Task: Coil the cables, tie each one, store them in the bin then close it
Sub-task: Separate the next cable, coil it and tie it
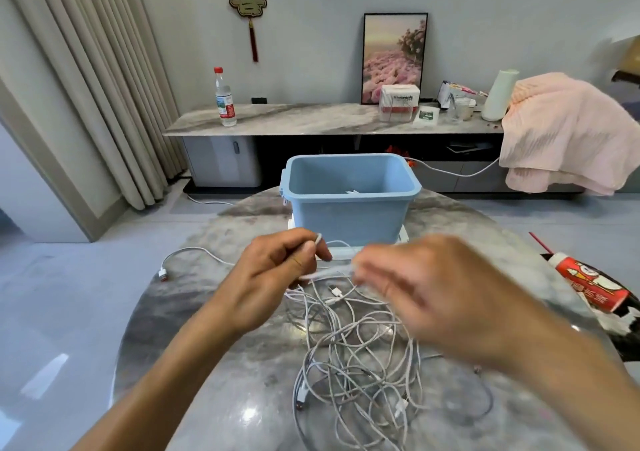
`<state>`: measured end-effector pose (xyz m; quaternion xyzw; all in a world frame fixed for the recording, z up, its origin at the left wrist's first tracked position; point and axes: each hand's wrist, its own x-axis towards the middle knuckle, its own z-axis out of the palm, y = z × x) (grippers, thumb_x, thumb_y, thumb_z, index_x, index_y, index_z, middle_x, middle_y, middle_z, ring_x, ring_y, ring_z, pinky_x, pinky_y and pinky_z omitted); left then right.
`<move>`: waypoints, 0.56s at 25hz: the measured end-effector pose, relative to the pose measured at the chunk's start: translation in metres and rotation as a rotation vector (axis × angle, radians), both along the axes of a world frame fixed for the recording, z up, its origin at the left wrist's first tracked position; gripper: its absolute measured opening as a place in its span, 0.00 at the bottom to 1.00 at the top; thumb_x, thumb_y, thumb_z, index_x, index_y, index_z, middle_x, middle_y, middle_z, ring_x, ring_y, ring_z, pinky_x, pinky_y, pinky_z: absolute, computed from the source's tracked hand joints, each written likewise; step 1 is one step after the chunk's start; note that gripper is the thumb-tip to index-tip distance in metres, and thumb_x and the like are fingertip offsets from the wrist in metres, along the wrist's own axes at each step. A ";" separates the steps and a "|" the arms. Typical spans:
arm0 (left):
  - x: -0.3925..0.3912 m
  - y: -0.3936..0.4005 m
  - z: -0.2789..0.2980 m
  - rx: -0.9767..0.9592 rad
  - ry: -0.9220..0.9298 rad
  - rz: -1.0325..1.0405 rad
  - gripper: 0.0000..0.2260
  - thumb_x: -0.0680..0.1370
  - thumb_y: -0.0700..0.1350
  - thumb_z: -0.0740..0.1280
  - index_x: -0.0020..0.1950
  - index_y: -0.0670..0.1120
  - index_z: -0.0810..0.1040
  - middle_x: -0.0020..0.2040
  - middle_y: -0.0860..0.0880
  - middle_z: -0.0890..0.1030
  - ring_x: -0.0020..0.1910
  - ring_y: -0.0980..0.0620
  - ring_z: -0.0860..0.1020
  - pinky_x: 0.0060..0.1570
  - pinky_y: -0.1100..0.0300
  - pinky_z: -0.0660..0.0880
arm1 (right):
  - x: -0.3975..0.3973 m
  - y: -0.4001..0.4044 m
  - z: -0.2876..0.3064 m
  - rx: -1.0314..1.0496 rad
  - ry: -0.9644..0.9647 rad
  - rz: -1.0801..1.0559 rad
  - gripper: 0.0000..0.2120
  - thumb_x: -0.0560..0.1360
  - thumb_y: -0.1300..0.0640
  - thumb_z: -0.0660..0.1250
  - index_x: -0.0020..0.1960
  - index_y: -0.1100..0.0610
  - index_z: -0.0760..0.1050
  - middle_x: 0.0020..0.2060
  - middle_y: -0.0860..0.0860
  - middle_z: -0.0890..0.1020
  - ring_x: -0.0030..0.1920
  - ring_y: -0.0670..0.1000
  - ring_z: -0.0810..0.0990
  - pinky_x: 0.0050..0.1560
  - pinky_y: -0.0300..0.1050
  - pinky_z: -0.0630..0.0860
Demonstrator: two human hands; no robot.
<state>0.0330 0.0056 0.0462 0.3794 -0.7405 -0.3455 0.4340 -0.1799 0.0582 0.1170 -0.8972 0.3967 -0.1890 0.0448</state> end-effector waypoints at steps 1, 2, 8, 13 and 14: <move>-0.003 0.004 0.007 0.100 0.073 -0.090 0.13 0.81 0.45 0.59 0.45 0.41 0.80 0.30 0.44 0.70 0.31 0.52 0.68 0.33 0.62 0.66 | -0.018 -0.014 0.003 -0.122 -0.119 -0.075 0.11 0.80 0.47 0.59 0.44 0.50 0.76 0.28 0.45 0.73 0.29 0.48 0.70 0.32 0.49 0.72; -0.009 0.008 0.013 0.201 0.134 -0.179 0.13 0.80 0.44 0.59 0.42 0.41 0.79 0.29 0.45 0.68 0.30 0.52 0.66 0.32 0.62 0.64 | -0.031 -0.026 0.003 -0.204 -0.231 -0.143 0.13 0.79 0.46 0.61 0.44 0.51 0.79 0.27 0.45 0.74 0.28 0.46 0.70 0.31 0.47 0.70; -0.040 0.012 0.009 0.595 0.977 -0.216 0.10 0.78 0.39 0.59 0.50 0.42 0.81 0.33 0.51 0.71 0.29 0.56 0.69 0.50 0.56 0.71 | 0.010 -0.027 -0.085 0.087 -0.454 -0.285 0.06 0.82 0.51 0.59 0.49 0.49 0.74 0.29 0.42 0.76 0.30 0.42 0.74 0.33 0.41 0.67; -0.038 0.010 -0.005 0.173 0.522 0.236 0.11 0.79 0.43 0.62 0.56 0.40 0.80 0.38 0.48 0.83 0.39 0.50 0.82 0.46 0.61 0.77 | 0.050 0.000 -0.065 0.403 -0.301 -0.253 0.03 0.81 0.57 0.57 0.50 0.50 0.67 0.44 0.51 0.79 0.45 0.56 0.78 0.44 0.52 0.74; -0.041 0.011 -0.006 0.080 0.405 0.278 0.10 0.80 0.41 0.62 0.56 0.41 0.81 0.40 0.48 0.85 0.41 0.51 0.84 0.47 0.62 0.77 | 0.047 0.001 -0.055 0.411 -0.265 -0.264 0.04 0.80 0.57 0.57 0.46 0.50 0.67 0.43 0.50 0.78 0.45 0.56 0.77 0.43 0.52 0.73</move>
